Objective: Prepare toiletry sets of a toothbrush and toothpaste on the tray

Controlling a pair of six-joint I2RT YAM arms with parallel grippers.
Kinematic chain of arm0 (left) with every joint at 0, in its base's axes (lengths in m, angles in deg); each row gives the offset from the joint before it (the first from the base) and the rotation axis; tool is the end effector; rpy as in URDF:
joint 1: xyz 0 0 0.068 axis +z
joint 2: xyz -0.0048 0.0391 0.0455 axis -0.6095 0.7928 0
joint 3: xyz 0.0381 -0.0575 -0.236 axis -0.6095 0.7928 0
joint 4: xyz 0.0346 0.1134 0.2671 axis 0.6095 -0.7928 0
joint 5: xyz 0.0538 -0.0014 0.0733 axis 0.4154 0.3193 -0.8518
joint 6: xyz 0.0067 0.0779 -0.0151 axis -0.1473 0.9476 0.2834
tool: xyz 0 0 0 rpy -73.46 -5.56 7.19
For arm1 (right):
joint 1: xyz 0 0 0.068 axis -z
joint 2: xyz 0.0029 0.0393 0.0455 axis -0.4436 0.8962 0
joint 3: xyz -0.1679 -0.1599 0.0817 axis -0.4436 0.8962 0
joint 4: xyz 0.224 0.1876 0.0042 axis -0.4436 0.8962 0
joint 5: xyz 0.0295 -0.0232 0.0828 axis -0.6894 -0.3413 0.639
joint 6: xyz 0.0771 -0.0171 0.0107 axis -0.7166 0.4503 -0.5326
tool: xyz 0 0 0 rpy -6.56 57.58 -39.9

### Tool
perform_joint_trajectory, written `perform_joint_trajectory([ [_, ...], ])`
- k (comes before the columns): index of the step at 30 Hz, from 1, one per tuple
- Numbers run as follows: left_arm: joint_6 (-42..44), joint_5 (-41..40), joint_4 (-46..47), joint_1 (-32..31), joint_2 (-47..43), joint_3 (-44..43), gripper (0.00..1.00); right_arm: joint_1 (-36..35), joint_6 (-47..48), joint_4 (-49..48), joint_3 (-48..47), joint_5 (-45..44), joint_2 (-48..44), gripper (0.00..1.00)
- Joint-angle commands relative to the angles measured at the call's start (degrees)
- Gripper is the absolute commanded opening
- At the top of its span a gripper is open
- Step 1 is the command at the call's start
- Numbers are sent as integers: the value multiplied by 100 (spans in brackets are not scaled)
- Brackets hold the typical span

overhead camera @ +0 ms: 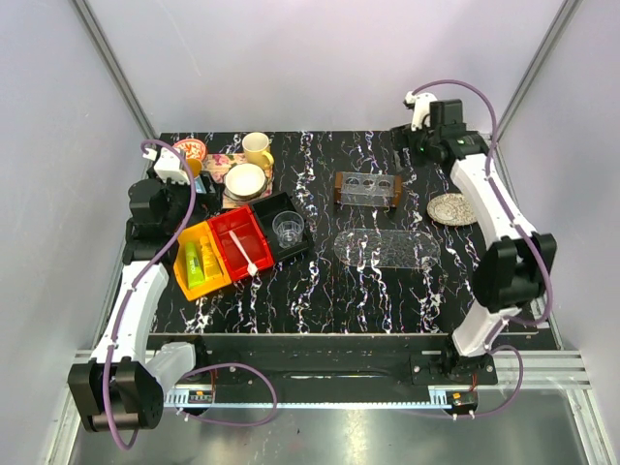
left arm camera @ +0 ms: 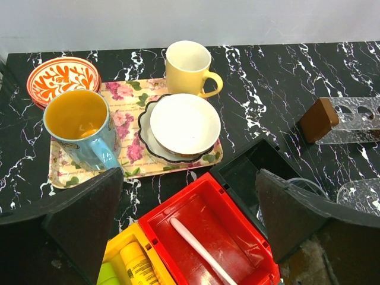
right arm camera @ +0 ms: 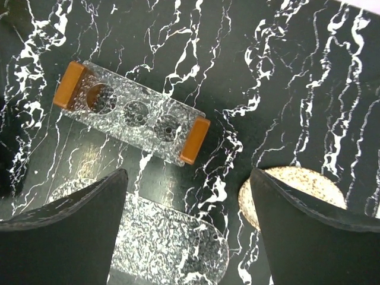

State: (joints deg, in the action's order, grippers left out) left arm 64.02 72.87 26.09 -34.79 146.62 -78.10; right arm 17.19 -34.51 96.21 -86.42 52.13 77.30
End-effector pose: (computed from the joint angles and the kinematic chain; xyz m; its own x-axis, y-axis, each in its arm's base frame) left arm 0.3162 -0.0032 0.2949 -0.2039 -0.0843 -0.9754 0.2025 0.9711 -0.1262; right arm 0.4379 0.0777 0.3114 -0.5372 -0.2720 -0.7984 -0.3449 0.9347 -0.0864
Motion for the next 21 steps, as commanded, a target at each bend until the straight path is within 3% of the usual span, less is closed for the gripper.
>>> perform_joint_trajectory([
  [1,12,3,183,-22,12,-217,99,-193,20,-38,-504,-253,648,87],
  [12,38,20,139,-13,82,-226,99,-448,1188,734,-1541,36,1828,73],
  [17,47,3,122,-13,135,-235,99,-483,1382,920,-1892,160,2153,75],
  [21,38,12,113,-22,179,-261,99,-500,1452,1192,-2288,266,2434,82],
])
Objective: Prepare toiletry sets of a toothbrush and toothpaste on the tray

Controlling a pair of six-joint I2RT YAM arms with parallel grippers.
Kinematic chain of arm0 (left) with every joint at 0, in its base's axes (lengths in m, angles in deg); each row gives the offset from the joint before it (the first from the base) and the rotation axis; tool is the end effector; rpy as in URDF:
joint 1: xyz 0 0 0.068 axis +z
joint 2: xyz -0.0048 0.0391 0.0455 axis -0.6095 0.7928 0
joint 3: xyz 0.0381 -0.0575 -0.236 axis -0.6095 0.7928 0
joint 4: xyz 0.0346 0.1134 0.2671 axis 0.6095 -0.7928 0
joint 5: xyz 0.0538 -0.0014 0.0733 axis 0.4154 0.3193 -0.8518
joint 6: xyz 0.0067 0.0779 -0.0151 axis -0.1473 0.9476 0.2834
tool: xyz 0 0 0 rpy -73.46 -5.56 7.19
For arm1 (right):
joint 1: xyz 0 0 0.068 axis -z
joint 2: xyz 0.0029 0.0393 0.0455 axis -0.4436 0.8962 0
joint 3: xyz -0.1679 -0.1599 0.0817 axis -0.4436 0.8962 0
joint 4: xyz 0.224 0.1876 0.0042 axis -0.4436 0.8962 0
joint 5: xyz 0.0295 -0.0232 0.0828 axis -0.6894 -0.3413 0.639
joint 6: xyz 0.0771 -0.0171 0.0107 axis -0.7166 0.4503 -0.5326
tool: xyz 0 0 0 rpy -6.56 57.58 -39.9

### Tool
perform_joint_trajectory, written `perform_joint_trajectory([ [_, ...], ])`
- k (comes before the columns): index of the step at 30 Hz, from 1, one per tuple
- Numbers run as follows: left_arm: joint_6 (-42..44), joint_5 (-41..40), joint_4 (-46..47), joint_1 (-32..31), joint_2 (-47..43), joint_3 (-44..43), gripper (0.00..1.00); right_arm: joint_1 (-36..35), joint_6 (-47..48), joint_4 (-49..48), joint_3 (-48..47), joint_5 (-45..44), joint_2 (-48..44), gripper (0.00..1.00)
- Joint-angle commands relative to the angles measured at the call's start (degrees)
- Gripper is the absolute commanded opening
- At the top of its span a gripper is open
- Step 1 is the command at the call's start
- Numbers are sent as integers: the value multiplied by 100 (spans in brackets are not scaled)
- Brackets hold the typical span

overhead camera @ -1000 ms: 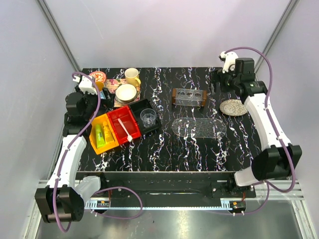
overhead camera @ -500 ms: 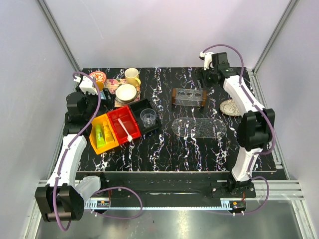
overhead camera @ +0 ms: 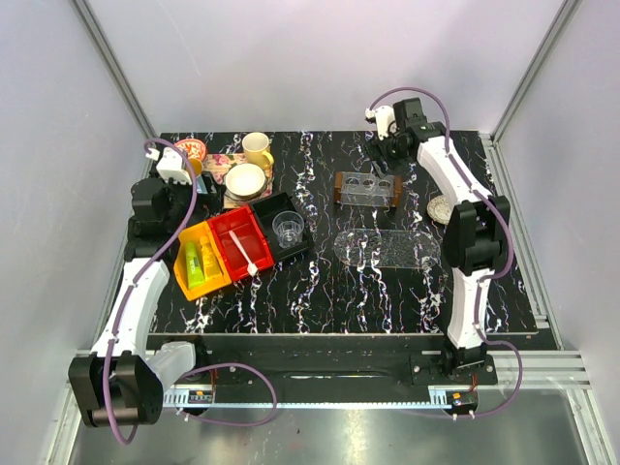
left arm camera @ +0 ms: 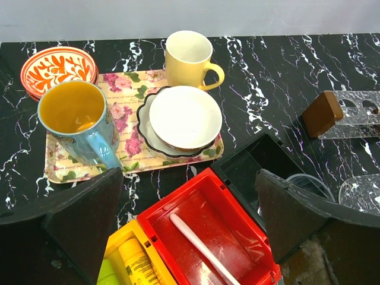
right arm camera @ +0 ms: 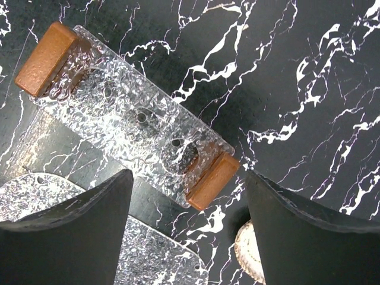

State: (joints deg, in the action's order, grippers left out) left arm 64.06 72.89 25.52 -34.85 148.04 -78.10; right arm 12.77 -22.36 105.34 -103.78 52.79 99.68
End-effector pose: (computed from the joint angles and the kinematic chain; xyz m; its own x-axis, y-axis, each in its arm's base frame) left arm 0.3203 -0.0033 0.2862 -0.2376 -0.0850 -0.9676 0.1995 0.9707 -0.1342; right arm 0.4942 0.1274 0.2321 -0.5788 -0.5350 -0.6155 -0.5720 0.8043 -0.1612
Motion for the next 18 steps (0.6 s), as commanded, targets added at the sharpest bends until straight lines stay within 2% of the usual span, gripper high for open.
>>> perform_joint_trajectory([
  [1,43,18,179,-6,46,-261,99,-68,272,314,-623,200,301,82],
  [10,87,1,109,-15,54,-279,99,-138,536,876,-1563,174,1013,81],
  [18,87,27,100,-6,63,-261,99,-138,-87,745,-1169,-274,830,81],
])
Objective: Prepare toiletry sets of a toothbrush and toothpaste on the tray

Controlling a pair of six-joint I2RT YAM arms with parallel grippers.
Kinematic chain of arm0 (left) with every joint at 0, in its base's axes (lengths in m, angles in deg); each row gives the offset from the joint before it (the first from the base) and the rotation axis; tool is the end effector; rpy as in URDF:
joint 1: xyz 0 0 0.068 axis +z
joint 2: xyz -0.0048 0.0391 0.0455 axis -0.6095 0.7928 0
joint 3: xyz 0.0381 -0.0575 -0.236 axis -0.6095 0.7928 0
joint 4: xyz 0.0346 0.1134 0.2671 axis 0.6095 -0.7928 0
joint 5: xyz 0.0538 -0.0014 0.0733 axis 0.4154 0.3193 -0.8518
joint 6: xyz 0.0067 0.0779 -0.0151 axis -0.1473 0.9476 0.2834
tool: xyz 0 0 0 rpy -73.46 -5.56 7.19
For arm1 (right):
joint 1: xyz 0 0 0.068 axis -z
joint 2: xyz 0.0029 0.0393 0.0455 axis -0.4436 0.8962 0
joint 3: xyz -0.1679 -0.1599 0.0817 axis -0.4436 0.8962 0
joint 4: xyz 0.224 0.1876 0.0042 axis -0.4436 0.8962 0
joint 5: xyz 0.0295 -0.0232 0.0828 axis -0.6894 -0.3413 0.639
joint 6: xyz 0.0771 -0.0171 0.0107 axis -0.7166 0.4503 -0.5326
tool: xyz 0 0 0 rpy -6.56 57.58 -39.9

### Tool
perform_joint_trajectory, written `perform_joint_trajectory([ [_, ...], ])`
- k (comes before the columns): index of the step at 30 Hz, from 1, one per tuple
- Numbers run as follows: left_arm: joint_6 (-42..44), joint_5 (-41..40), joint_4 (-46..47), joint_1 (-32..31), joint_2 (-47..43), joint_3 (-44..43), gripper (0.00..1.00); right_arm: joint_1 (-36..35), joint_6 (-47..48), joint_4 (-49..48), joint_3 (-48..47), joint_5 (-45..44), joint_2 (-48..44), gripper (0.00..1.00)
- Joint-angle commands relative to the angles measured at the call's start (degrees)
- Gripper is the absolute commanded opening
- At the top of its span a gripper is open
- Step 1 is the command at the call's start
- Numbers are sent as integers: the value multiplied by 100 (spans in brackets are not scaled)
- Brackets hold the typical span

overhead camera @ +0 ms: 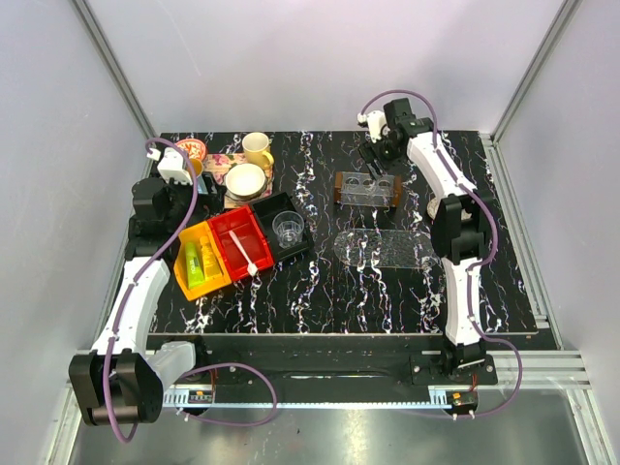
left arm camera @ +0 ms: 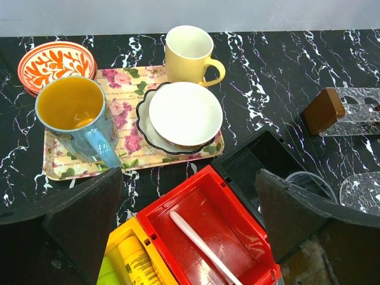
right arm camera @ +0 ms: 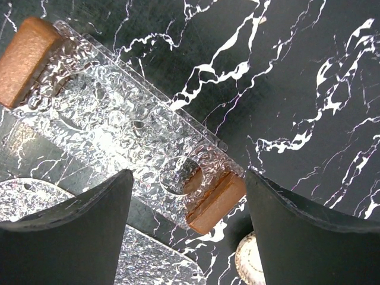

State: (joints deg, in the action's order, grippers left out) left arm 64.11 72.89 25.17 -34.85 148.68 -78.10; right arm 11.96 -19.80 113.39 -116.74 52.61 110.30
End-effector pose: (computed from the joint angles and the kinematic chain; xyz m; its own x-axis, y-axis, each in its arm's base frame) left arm 0.3220 -0.0032 0.2820 -0.2541 -0.0849 -0.9634 0.1974 0.9706 -0.1376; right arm 0.5147 0.1399 0.2100 -0.6005 -0.5927 -0.5368 -0.6231 0.7676 -0.1504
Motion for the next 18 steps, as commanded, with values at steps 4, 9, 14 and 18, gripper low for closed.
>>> perform_joint_trajectory([
  [4,74,36,135,-6,-26,-244,99,-48,-633,-261,575,-564,-505,81],
  [9,47,62,135,-6,-44,-226,99,-39,-1010,-279,866,-995,-637,80],
  [14,38,71,135,-6,-62,-208,99,40,-1205,-463,1103,-960,-769,79],
  [18,47,62,135,-6,-97,-200,99,83,-1345,-578,1174,-978,-874,79],
])
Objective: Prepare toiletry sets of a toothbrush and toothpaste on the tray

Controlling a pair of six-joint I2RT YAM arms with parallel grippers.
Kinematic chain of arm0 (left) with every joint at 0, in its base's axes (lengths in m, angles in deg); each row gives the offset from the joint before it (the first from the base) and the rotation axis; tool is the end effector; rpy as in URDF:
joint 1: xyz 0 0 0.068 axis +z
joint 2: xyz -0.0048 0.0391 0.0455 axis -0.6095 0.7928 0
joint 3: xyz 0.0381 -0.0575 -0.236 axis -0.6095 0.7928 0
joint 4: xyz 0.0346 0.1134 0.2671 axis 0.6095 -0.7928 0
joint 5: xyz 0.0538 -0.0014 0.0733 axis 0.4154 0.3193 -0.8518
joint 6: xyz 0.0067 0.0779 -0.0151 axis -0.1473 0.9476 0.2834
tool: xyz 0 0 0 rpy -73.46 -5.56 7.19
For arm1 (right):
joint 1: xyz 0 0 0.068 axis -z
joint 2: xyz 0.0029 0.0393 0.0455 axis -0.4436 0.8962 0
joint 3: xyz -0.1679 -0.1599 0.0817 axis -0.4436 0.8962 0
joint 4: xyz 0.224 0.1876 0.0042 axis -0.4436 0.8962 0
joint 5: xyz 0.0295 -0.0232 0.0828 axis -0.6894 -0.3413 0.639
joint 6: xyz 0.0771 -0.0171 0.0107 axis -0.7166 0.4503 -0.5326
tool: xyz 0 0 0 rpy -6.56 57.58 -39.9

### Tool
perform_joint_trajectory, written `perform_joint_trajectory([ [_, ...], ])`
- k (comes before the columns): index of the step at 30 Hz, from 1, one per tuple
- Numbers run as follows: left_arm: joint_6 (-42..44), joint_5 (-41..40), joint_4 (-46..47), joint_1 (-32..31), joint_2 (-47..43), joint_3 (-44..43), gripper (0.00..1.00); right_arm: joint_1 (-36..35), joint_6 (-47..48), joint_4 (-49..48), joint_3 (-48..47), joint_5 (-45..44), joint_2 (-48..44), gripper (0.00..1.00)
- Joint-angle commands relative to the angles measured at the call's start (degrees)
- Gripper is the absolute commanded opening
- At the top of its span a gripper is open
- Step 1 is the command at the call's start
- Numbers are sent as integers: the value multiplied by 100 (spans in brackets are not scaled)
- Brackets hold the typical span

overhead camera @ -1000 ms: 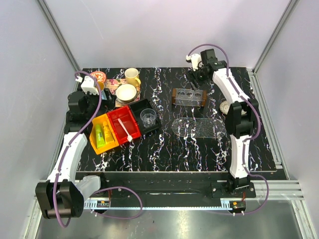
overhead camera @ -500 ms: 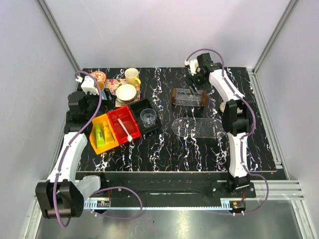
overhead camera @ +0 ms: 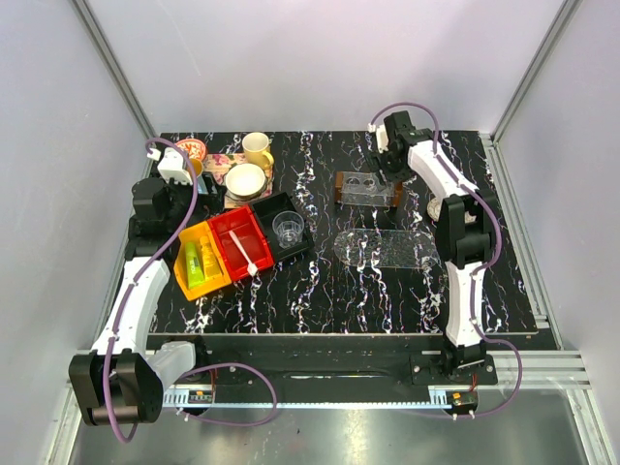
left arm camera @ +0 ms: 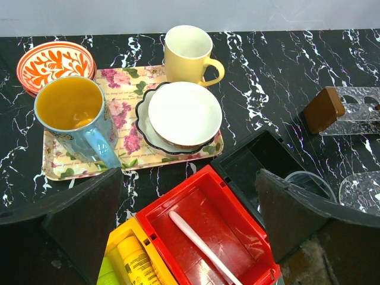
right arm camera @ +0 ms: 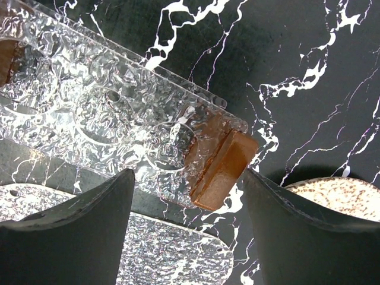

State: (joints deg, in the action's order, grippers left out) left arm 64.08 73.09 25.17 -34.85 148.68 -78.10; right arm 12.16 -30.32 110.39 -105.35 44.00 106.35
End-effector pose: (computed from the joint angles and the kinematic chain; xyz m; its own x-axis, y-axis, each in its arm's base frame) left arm 0.3219 -0.0035 0.2820 -0.2544 -0.0853 -0.9633 0.2005 0.9698 -0.1389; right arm 0.4987 0.1233 0.1773 -0.7627 -0.4560 -0.4587 -0.4363 0.8863 -0.1556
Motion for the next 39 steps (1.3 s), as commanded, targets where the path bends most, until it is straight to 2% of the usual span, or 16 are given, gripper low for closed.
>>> perform_joint_trajectory([
  [1,49,42,135,-6,-106,-191,99,81,-381,-270,35,-108,-496,78],
  [6,41,34,143,-6,-97,-182,99,310,-812,-340,-70,200,-541,77],
  [21,49,25,179,-15,-79,-138,99,407,-1313,-279,-185,200,-330,73],
  [39,49,25,196,-6,-70,-112,99,407,-1454,-323,-290,174,110,70],
])
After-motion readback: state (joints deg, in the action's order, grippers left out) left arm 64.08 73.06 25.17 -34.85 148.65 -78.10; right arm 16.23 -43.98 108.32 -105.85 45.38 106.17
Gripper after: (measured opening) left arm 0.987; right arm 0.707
